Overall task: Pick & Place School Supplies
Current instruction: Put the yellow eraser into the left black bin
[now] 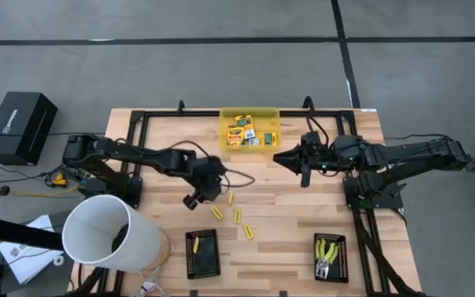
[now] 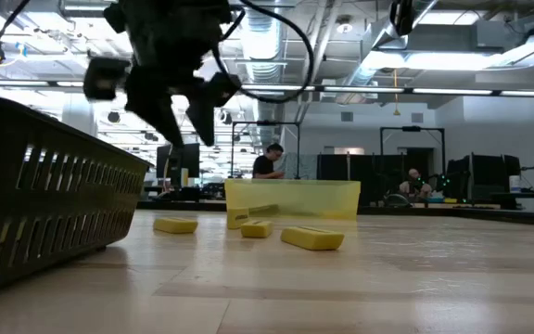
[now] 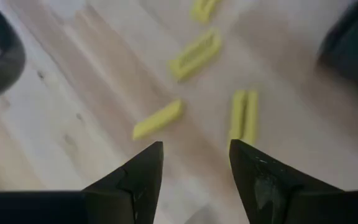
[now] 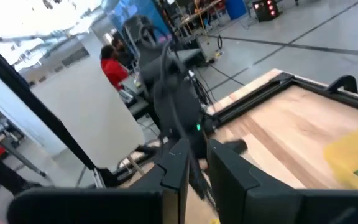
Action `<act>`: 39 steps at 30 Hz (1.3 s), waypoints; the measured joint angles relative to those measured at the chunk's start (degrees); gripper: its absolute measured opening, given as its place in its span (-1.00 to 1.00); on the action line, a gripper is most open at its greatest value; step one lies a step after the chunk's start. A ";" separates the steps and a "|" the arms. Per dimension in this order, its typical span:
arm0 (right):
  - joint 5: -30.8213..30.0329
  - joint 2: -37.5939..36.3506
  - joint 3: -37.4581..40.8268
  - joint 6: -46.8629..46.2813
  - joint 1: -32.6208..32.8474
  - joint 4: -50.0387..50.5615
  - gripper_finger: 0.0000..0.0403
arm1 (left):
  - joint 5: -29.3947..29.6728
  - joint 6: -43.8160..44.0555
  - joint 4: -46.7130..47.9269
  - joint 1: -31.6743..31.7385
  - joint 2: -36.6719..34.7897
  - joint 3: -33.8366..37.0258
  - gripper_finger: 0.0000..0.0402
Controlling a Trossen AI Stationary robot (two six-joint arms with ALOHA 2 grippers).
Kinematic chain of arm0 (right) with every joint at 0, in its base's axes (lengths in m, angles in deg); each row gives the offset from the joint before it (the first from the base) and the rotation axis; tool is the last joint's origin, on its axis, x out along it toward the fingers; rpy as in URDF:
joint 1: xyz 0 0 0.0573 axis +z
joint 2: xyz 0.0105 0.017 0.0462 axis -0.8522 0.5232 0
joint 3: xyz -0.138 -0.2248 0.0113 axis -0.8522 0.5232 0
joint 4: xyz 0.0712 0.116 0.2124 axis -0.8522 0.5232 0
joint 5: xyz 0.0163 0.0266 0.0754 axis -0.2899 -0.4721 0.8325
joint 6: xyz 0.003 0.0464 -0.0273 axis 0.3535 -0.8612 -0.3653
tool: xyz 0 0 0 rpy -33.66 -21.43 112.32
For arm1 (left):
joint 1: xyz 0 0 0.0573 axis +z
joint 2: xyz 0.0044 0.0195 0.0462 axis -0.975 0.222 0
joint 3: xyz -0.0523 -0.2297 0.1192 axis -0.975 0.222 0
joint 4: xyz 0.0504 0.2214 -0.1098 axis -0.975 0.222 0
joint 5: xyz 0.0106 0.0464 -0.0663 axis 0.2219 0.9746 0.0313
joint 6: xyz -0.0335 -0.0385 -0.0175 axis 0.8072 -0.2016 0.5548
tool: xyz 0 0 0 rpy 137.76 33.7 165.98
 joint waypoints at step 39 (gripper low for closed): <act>7.56 0.15 0.00 0.10 -3.25 -0.13 -0.74 | 6.85 -18.25 -3.50 -0.07 15.97 -9.59 -0.14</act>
